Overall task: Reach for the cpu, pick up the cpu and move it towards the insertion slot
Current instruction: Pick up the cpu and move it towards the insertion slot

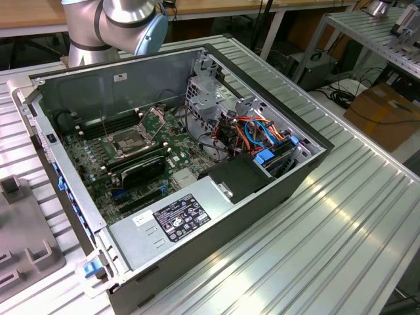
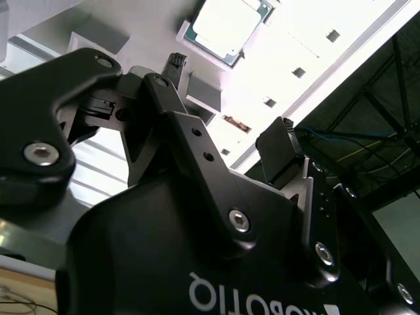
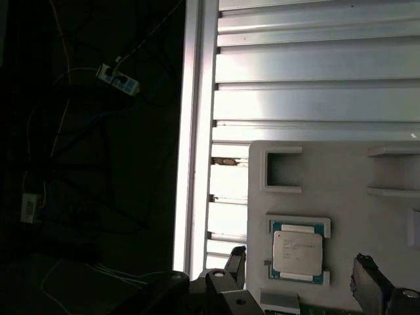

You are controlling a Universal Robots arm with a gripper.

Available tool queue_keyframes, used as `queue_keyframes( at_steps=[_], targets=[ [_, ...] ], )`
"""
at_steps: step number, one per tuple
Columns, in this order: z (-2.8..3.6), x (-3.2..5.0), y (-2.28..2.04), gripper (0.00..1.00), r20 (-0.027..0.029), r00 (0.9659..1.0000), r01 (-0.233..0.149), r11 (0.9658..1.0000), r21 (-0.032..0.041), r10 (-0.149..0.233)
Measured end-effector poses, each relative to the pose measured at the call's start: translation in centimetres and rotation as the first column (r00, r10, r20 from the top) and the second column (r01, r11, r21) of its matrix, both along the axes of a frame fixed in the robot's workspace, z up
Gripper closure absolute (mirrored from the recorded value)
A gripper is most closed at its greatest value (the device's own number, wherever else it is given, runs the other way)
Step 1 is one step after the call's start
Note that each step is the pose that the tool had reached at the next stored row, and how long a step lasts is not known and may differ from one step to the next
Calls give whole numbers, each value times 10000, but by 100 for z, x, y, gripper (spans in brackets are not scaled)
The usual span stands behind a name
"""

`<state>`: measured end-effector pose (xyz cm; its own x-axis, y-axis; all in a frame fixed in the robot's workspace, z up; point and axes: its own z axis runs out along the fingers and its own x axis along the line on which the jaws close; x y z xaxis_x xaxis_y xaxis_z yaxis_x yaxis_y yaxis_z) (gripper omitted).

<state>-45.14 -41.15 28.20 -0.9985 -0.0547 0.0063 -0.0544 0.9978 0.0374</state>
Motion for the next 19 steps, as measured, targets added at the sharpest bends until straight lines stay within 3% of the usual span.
queue_keyframes(
  at_steps=[19],
  targets=[
    [-111, 0, 0, 28, -5, 10000, 0, 10000, 0, 0]
  ],
)
